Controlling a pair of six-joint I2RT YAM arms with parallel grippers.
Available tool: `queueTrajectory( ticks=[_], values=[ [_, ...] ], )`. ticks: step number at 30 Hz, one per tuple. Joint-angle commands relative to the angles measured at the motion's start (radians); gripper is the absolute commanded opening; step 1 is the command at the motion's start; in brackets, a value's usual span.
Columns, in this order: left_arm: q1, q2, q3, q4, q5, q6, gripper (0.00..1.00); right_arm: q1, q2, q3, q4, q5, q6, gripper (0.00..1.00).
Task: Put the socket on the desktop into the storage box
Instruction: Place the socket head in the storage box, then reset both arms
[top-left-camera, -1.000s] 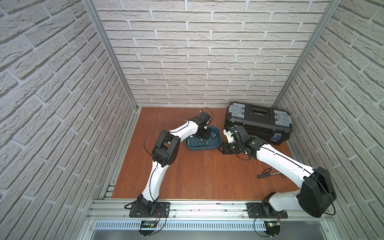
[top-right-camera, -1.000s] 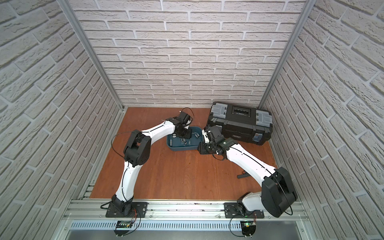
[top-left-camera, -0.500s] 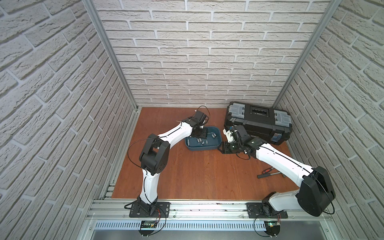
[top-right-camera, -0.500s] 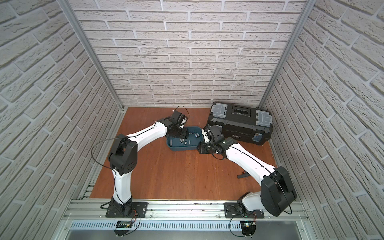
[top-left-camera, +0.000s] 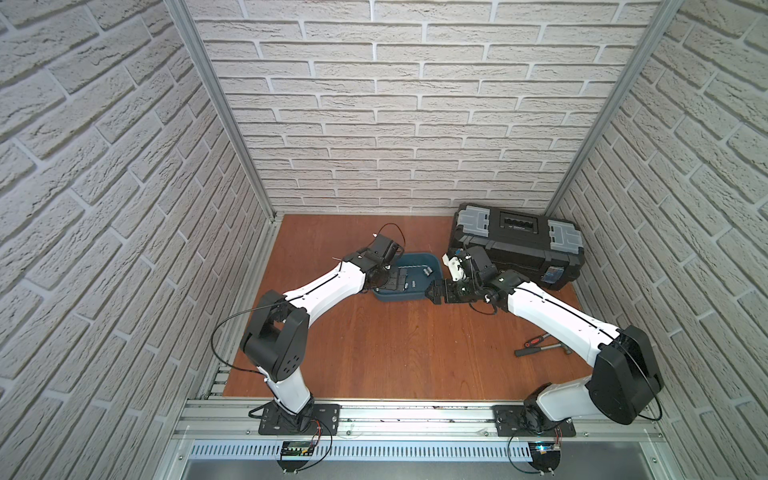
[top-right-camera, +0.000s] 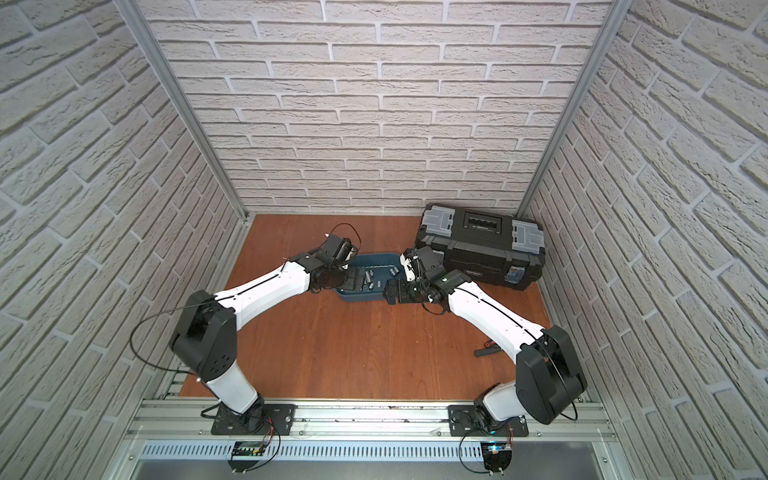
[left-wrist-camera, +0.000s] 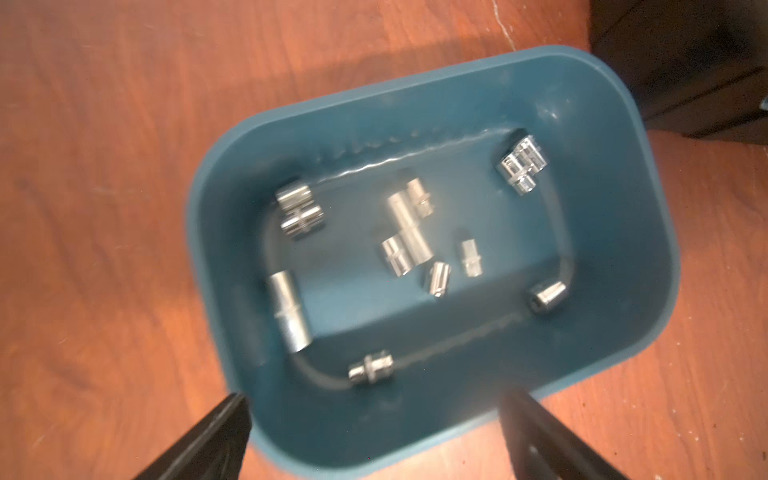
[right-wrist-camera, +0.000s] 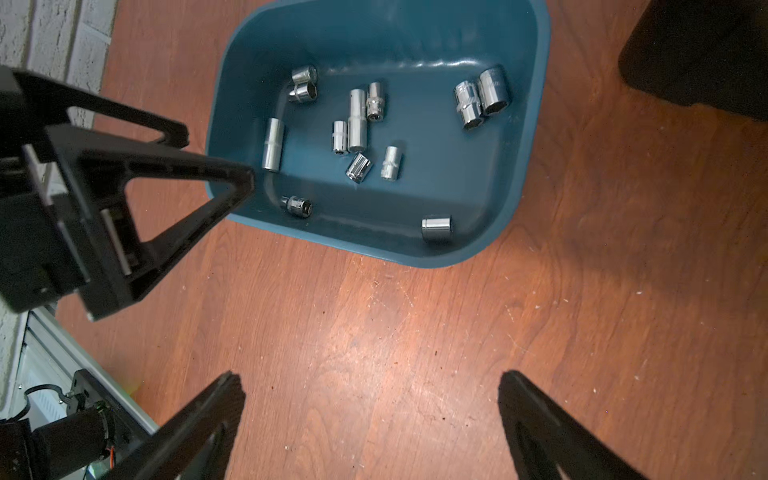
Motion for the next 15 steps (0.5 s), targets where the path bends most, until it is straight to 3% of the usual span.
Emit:
queueTrajectory(
  ticks=[1, 15],
  values=[
    [0.002, -0.093, -0.047, 0.031, -0.072, -0.003, 0.98, -0.005, 0.005, 0.045, 0.013, 0.016, -0.023, 1.0],
    [0.053, -0.338, -0.239, 0.029, -0.172, -0.011, 0.98, -0.005, 0.024, 0.095, -0.005, 0.08, -0.04, 1.0]
  ],
)
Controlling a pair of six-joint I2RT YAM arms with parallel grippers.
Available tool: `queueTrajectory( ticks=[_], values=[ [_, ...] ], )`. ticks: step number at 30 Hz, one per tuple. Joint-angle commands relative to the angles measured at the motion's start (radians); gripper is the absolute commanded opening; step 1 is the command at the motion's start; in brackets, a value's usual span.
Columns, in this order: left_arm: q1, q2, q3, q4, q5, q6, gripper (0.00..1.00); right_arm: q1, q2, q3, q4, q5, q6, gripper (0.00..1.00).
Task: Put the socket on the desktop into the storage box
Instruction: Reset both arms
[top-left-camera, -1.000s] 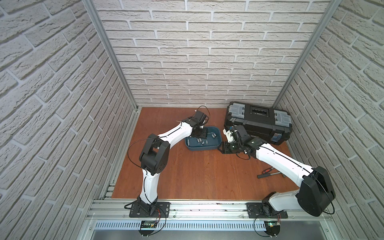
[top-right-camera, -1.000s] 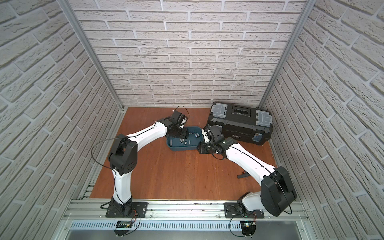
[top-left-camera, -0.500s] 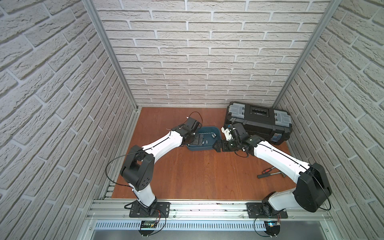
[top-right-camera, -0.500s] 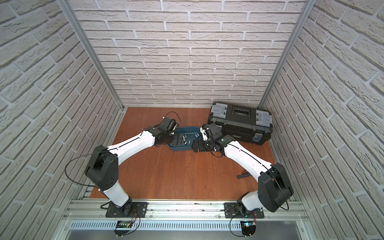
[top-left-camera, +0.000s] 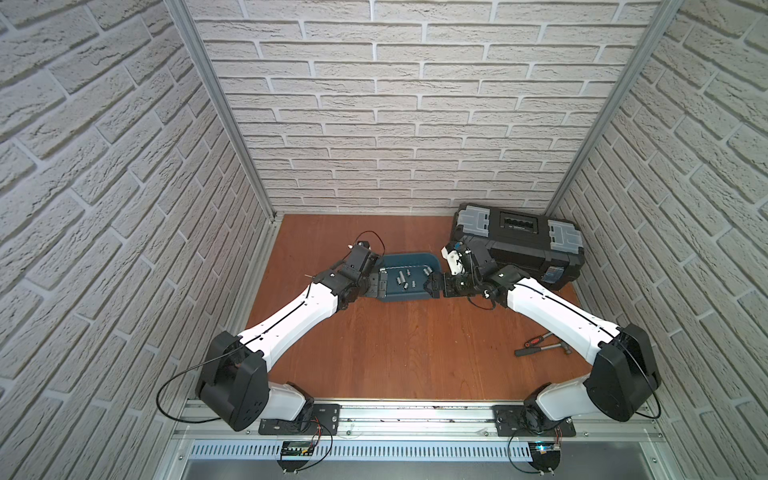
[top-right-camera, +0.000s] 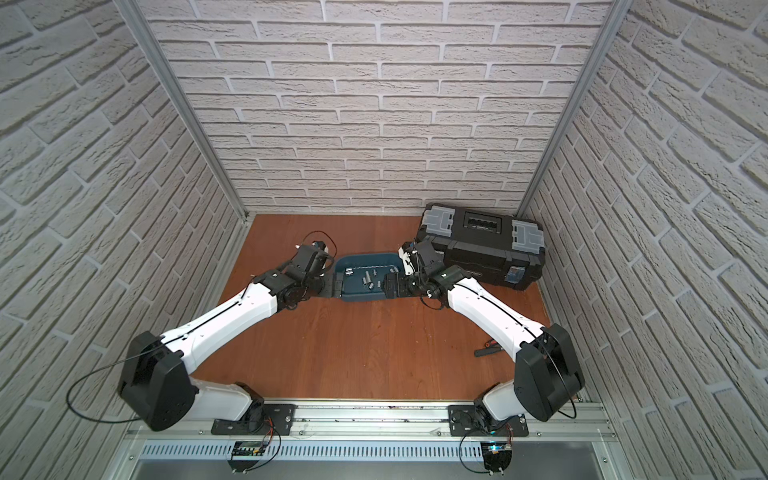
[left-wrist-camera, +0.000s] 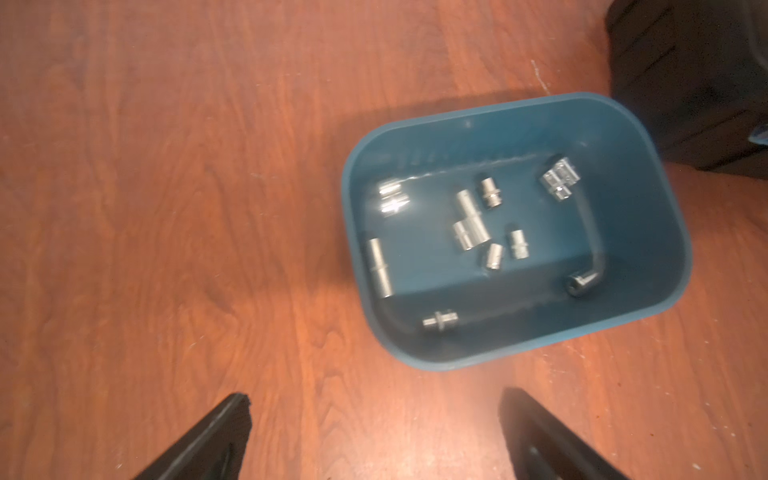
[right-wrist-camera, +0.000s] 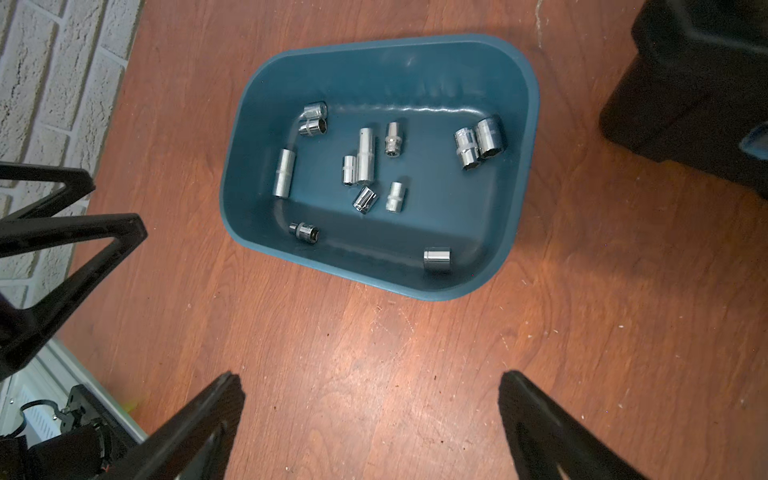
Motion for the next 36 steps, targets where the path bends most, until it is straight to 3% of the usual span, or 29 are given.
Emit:
queueTrajectory(
  ticks=[1, 9, 15, 21, 24, 31, 36],
  values=[
    [0.02, -0.057, -0.041, 0.02, -0.059, 0.002, 0.98, -0.004, 0.007, 0.046, -0.009, 0.07, -0.022, 1.0],
    [0.114, -0.121, -0.105, -0.009, -0.235, 0.035, 0.98, -0.007, -0.047, 0.052, -0.012, 0.287, -0.064, 1.0],
    [0.148, -0.215, -0.227, 0.168, -0.367, 0.174, 0.98, -0.016, -0.118, -0.005, 0.042, 0.442, -0.109, 0.99],
    [0.225, -0.264, -0.359, 0.338, -0.427, 0.284, 0.98, -0.023, -0.192, -0.218, 0.315, 0.83, -0.268, 0.99],
    [0.302, -0.306, -0.437, 0.408, -0.413, 0.295, 0.98, -0.055, -0.227, -0.306, 0.417, 0.923, -0.311, 0.99],
    [0.483, -0.393, -0.629, 0.622, -0.297, 0.313, 0.98, -0.199, -0.329, -0.537, 0.64, 0.884, -0.258, 0.98],
    [0.561, -0.284, -0.703, 0.914, -0.234, 0.337, 0.98, -0.262, -0.33, -0.708, 0.93, 0.833, -0.311, 0.99]
  ],
)
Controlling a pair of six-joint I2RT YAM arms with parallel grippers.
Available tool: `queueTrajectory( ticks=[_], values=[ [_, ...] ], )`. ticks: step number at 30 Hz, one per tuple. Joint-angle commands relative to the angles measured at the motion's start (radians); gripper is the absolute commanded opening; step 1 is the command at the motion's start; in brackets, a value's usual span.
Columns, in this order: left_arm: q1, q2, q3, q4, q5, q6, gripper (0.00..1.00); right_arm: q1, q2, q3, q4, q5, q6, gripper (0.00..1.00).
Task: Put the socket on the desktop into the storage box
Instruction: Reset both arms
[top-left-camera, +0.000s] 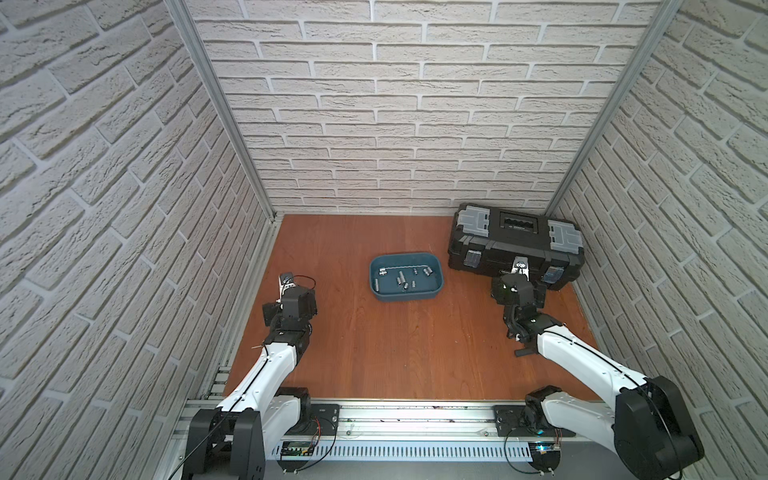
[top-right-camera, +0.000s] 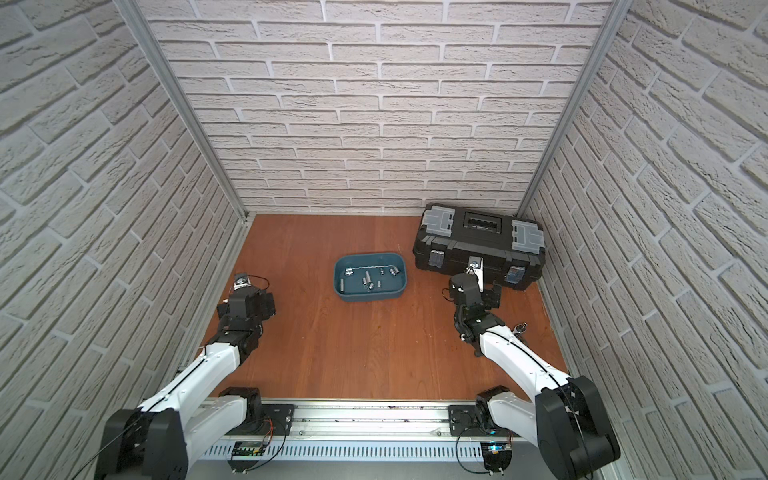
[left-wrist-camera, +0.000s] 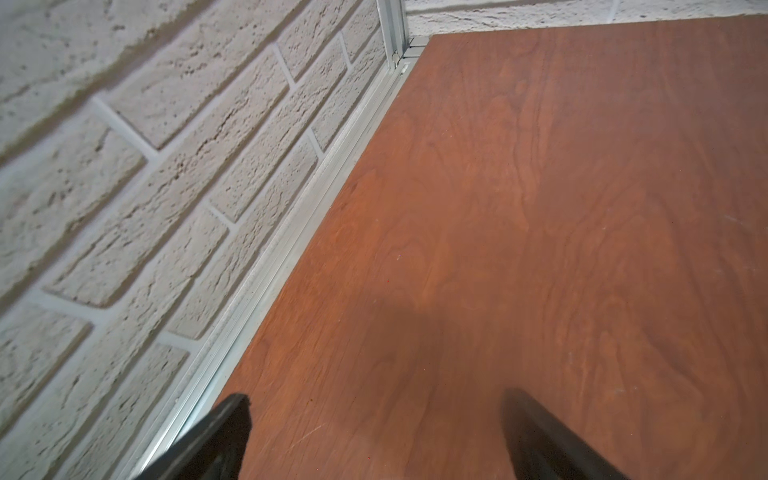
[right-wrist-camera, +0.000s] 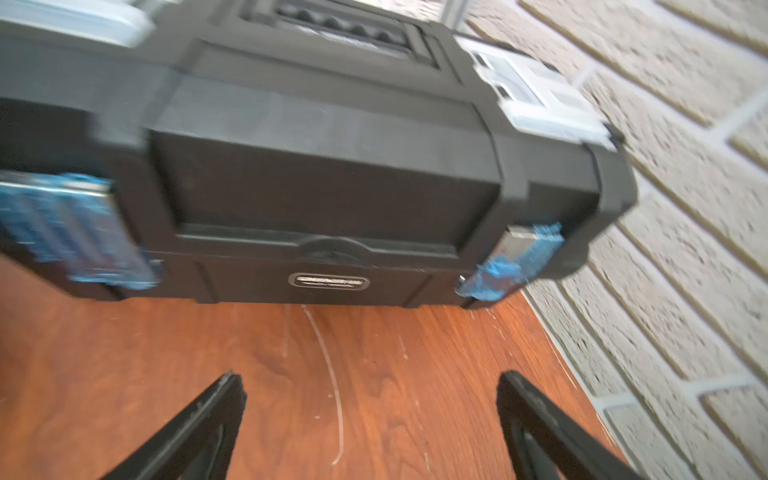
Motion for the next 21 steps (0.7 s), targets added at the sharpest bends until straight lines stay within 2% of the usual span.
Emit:
queueTrajectory(
  ticks=[1, 4, 9, 11, 14, 15, 16, 17, 19, 21],
  values=[
    [0.032, 0.106, -0.009, 0.309, 0.058, 0.039, 0.98, -0.028, 0.013, -0.073, 0.289, -0.04, -0.043, 0.99],
    [0.037, 0.259, 0.008, 0.457, 0.064, 0.091, 0.98, -0.058, 0.06, -0.104, 0.408, -0.079, -0.067, 1.0],
    [0.044, 0.417, 0.066, 0.59, 0.138, 0.15, 0.98, -0.099, 0.189, -0.124, 0.56, -0.139, -0.123, 0.97],
    [0.046, 0.466, 0.066, 0.628, 0.162, 0.152, 0.98, -0.104, 0.224, -0.14, 0.628, -0.188, -0.149, 0.99],
    [0.048, 0.486, 0.056, 0.667, 0.254, 0.178, 0.98, -0.115, 0.31, -0.155, 0.739, -0.252, -0.169, 0.99],
    [0.057, 0.507, 0.032, 0.709, 0.289, 0.181, 0.98, -0.117, 0.342, -0.147, 0.763, -0.287, -0.187, 0.99],
    [0.061, 0.545, 0.002, 0.822, 0.284, 0.188, 0.98, -0.128, 0.349, -0.133, 0.739, -0.325, -0.185, 0.99],
    [0.065, 0.517, 0.009, 0.773, 0.295, 0.171, 0.98, -0.15, 0.349, -0.127, 0.708, -0.366, -0.167, 0.99],
    [0.071, 0.528, 0.029, 0.751, 0.287, 0.165, 0.98, -0.158, 0.433, -0.127, 0.822, -0.397, -0.189, 0.99],
    [0.075, 0.535, 0.029, 0.758, 0.288, 0.165, 0.98, -0.166, 0.399, -0.098, 0.691, -0.413, -0.174, 0.99]
  ],
)
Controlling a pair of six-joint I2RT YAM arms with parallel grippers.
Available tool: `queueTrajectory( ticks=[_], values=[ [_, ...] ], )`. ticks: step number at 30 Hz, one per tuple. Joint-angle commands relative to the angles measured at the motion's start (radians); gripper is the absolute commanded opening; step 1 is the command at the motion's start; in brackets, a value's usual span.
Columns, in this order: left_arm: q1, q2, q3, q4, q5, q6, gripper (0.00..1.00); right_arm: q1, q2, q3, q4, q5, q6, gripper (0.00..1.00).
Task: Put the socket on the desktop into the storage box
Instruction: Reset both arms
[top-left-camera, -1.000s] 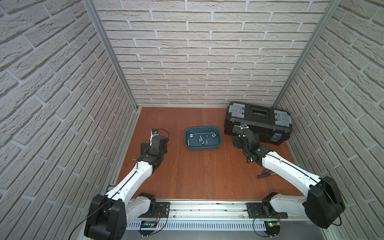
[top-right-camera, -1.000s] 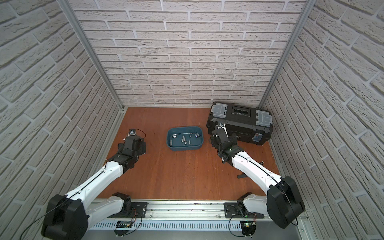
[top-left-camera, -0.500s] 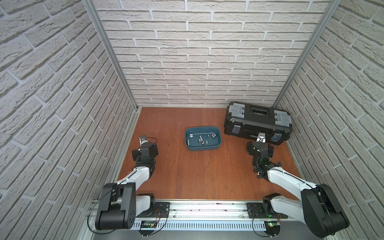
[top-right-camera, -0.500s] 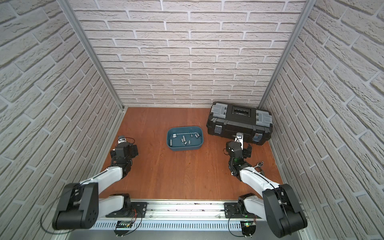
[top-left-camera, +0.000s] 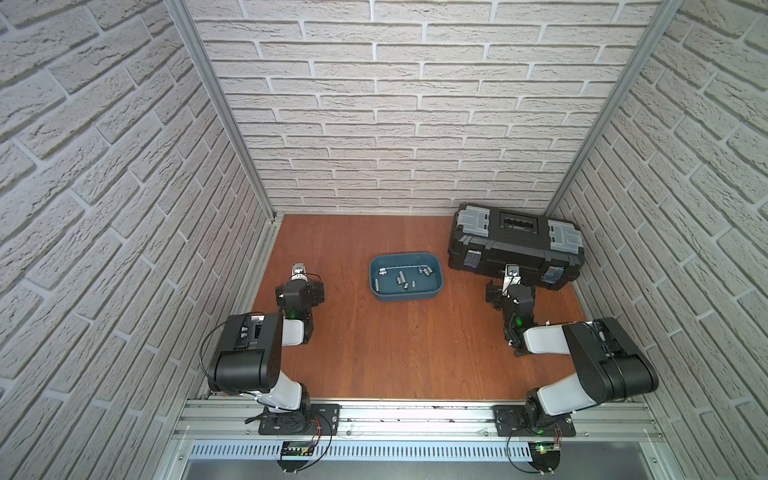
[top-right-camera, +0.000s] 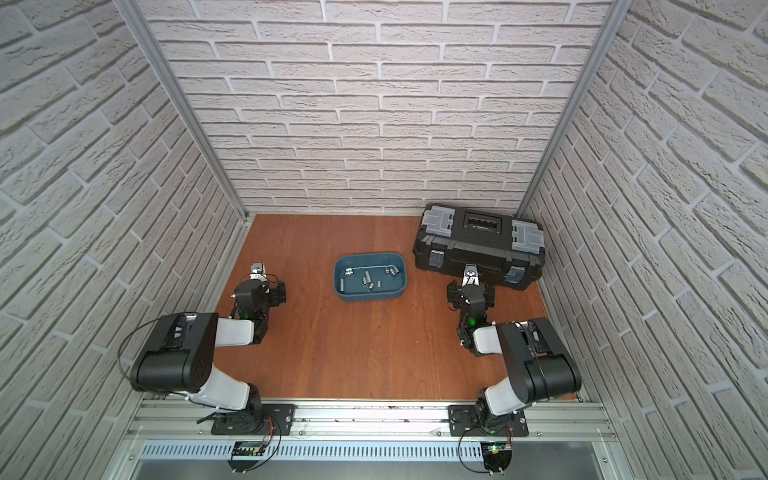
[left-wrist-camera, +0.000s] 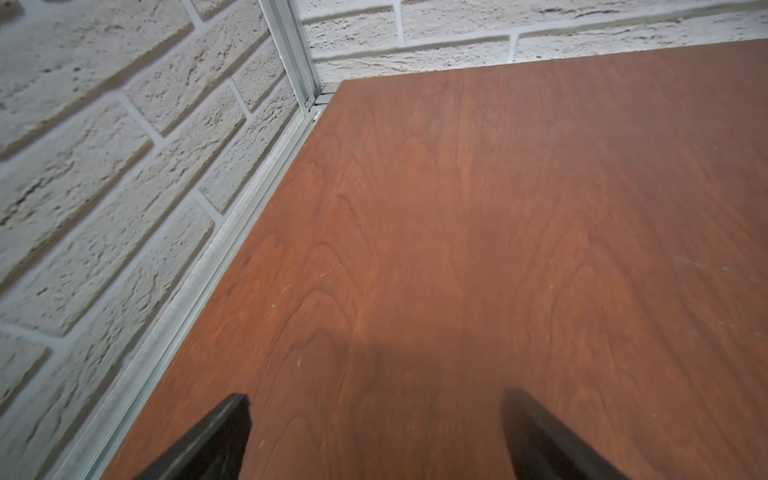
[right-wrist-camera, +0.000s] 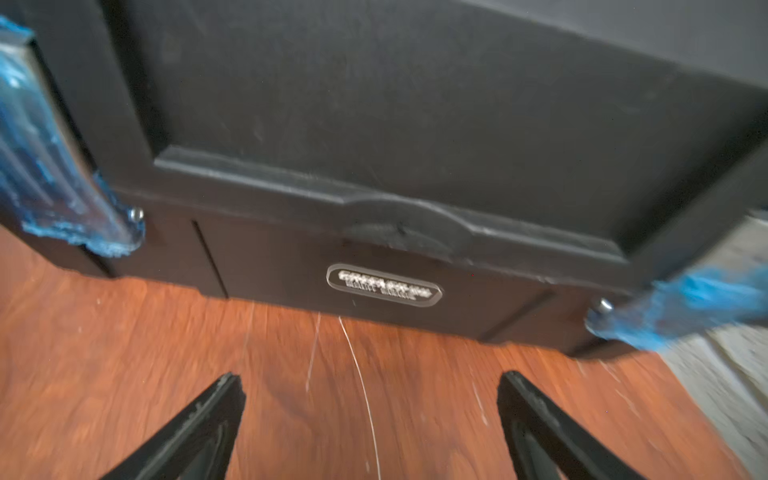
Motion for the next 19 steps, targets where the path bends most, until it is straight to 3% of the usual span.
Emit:
queueTrajectory(
  ticks=[1, 9, 19],
  values=[
    [0.011, 0.001, 0.005, 0.064, 0.041, 0.007, 0.98, -0.027, -0.03, 0.042, 0.001, -0.109, 0.001, 0.99],
    [-0.005, 0.008, -0.004, 0.098, 0.015, 0.023, 0.98, -0.033, -0.027, 0.037, 0.009, -0.121, -0.001, 0.99],
    [0.019, 0.005, 0.006, 0.072, 0.07, 0.011, 0.98, -0.034, -0.029, 0.039, 0.005, -0.122, -0.001, 0.99]
  ],
)
